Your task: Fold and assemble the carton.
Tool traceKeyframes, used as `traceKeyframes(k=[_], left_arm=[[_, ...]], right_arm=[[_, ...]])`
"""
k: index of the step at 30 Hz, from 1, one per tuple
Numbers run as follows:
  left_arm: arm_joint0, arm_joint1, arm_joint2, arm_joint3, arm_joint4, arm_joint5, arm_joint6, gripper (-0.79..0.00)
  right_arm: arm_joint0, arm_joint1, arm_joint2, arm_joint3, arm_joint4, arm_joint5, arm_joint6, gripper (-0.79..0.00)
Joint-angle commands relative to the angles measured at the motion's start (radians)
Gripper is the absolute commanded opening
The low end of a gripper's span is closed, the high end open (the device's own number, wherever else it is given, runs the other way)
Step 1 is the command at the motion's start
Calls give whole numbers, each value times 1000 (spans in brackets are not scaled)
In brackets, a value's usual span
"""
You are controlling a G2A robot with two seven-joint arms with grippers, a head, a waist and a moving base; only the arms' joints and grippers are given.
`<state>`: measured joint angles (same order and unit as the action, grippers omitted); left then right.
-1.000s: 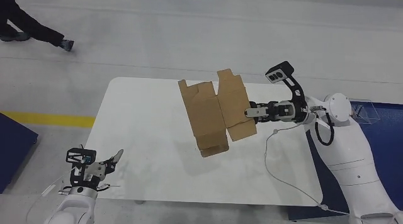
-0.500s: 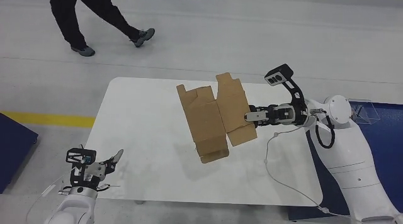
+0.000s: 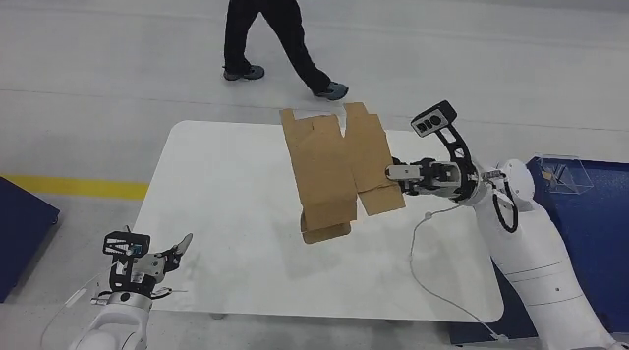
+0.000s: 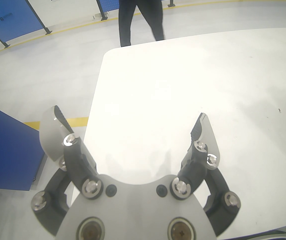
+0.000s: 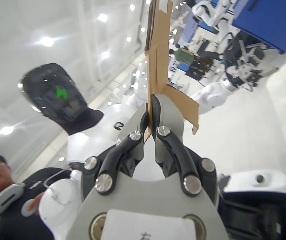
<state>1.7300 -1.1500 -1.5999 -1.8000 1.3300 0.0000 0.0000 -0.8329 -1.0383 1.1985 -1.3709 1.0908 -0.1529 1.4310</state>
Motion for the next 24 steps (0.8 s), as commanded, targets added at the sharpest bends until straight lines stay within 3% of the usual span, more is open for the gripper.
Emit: traceKeyframes(k=[1, 7, 9, 14, 19, 24], left_arm=[[0, 0, 0, 0, 0, 0, 0, 0], [0, 0, 0, 0, 0, 0, 0, 0], [0, 0, 0, 0, 0, 0, 0, 0], [0, 0, 0, 0, 0, 0, 0, 0], [0, 0, 0, 0, 0, 0, 0, 0], [0, 0, 0, 0, 0, 0, 0, 0]], right_arm=[[-18, -16, -30, 12, 197, 112, -19, -785], [-32, -64, -167, 57, 650, 608, -66, -785], [-35, -83, -243, 7, 902, 766, -224, -785], [-65, -93, -272, -34, 1440, 1144, -602, -785], [-65, -81, -358, -60, 1759, 1165, -753, -785], [-62, -61, -347, -56, 1893, 1165, -884, -785]])
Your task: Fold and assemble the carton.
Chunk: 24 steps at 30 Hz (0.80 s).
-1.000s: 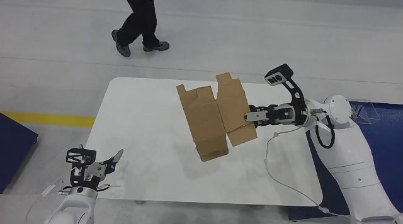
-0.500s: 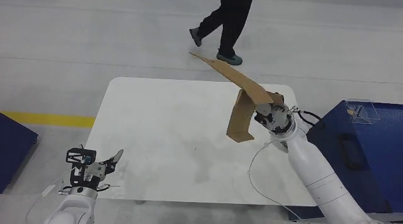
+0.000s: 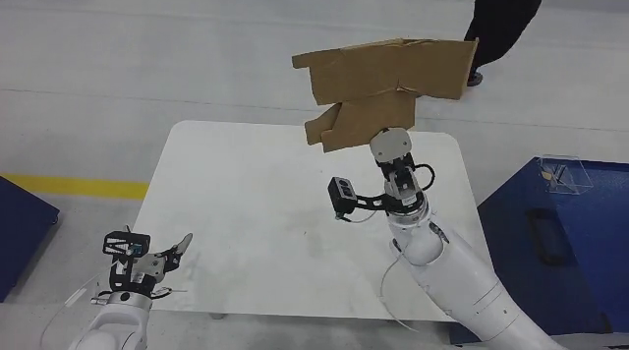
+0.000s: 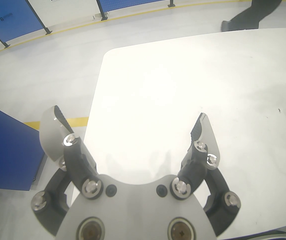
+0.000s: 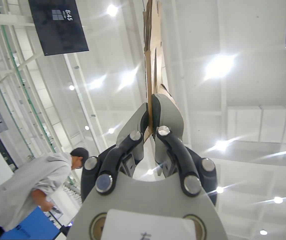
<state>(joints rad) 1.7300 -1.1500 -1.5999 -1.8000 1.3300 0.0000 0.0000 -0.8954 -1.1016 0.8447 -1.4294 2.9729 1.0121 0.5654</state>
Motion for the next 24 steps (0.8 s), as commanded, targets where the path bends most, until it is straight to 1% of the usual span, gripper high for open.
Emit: traceKeyframes(k=[1, 3, 4, 7, 8, 9, 10, 12, 13, 15, 16, 20, 22, 24], left_arm=[[0, 0, 0, 0, 0, 0, 0, 0], [0, 0, 0, 0, 0, 0, 0, 0], [0, 0, 0, 0, 0, 0, 0, 0], [0, 0, 0, 0, 0, 0, 0, 0], [0, 0, 0, 0, 0, 0, 0, 0], [0, 0, 0, 0, 0, 0, 0, 0], [0, 0, 0, 0, 0, 0, 0, 0], [0, 0, 0, 0, 0, 0, 0, 0], [0, 0, 0, 0, 0, 0, 0, 0], [0, 0, 0, 0, 0, 0, 0, 0], [0, 0, 0, 0, 0, 0, 0, 0], [0, 0, 0, 0, 0, 0, 0, 0], [0, 0, 0, 0, 0, 0, 0, 0], [0, 0, 0, 0, 0, 0, 0, 0]], right_arm=[[-2, 5, 22, 7, 14, 0, -28, -785], [1, 7, 56, 20, -21, 0, -18, -785], [3, 7, 88, 33, -93, 0, 8, -785], [8, -1, 170, 72, -305, -11, 138, -785], [11, -5, 188, 80, -365, -37, 176, -785], [14, -11, 206, 83, -458, -85, 240, -785], [18, -17, 221, 91, -556, -151, 304, -785], [39, -26, 248, 115, -810, -356, 458, -785], [44, -34, 246, 144, -901, -442, 567, -785], [72, -40, 257, 193, -1016, -572, 654, -785], [89, -44, 263, 230, -1095, -679, 722, -785], [136, -56, 288, 330, -1299, -1029, 867, -785], [146, -62, 302, 361, -1356, -1182, 922, -785], [149, -67, 309, 380, -1416, -1296, 970, -785]])
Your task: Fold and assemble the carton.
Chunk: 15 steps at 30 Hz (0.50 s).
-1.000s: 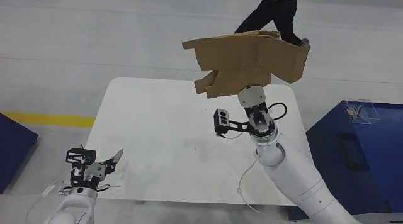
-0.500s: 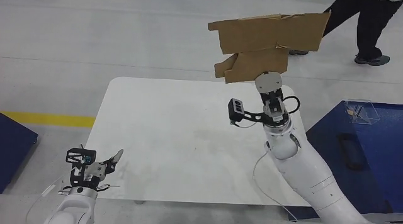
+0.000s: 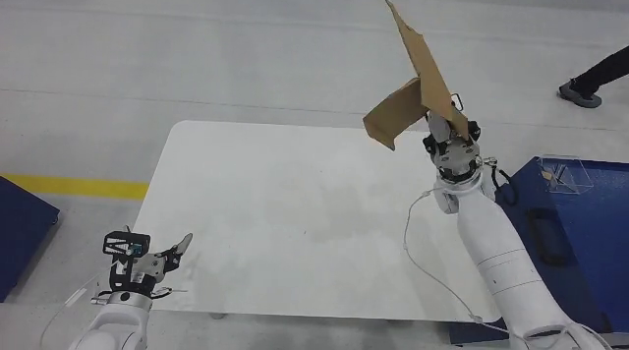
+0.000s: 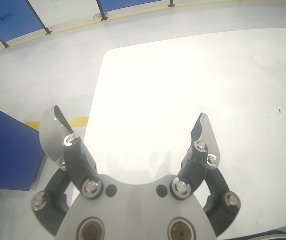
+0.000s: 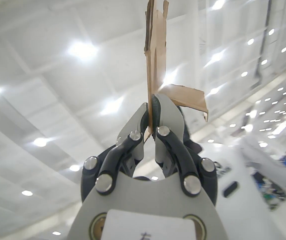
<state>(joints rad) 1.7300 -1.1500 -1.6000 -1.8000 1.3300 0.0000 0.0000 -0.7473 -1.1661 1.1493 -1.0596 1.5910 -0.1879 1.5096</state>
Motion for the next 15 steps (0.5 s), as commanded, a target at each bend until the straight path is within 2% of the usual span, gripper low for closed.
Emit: traceKeyframes(k=[1, 4, 7, 11, 15], left_arm=[[0, 0, 0, 0, 0, 0, 0, 0], [0, 0, 0, 0, 0, 0, 0, 0], [0, 0, 0, 0, 0, 0, 0, 0], [0, 0, 0, 0, 0, 0, 0, 0], [0, 0, 0, 0, 0, 0, 0, 0]], right_arm=[[5, -4, 18, 2, -70, -118, 5, -785], [-28, -7, 82, -68, -222, -181, -58, -785], [-98, -11, 152, -189, -451, -289, -166, -785], [-180, -25, 195, -271, -525, -333, -209, -785], [-206, -41, 215, -264, -492, -302, -179, -785]])
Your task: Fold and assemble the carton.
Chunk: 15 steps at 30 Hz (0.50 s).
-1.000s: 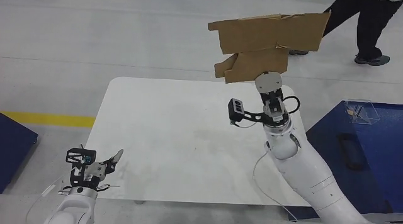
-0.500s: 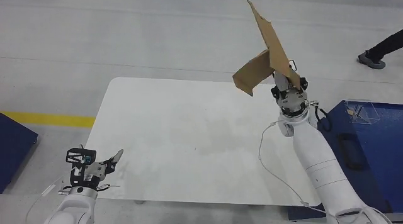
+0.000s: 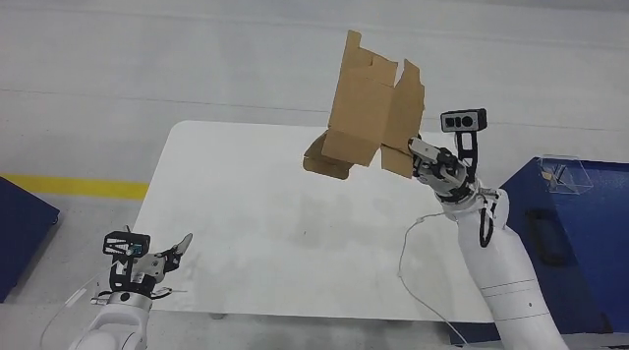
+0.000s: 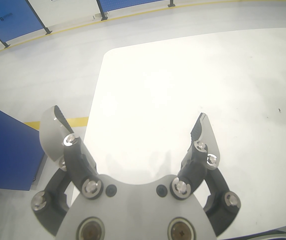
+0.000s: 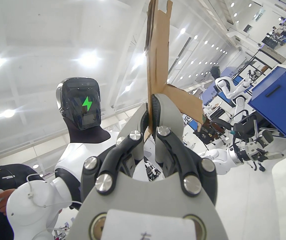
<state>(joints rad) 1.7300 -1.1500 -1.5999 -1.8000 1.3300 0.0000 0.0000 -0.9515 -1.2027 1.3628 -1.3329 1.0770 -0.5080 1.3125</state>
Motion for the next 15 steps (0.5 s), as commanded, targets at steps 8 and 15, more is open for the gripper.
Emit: traceKeyframes(k=[8, 15], left_arm=[[0, 0, 0, 0, 0, 0, 0, 0], [0, 0, 0, 0, 0, 0, 0, 0]], right_arm=[[-2, -5, 1, 9, 22, 18, 18, -785], [-22, 0, 29, -62, -70, -40, -42, -785]])
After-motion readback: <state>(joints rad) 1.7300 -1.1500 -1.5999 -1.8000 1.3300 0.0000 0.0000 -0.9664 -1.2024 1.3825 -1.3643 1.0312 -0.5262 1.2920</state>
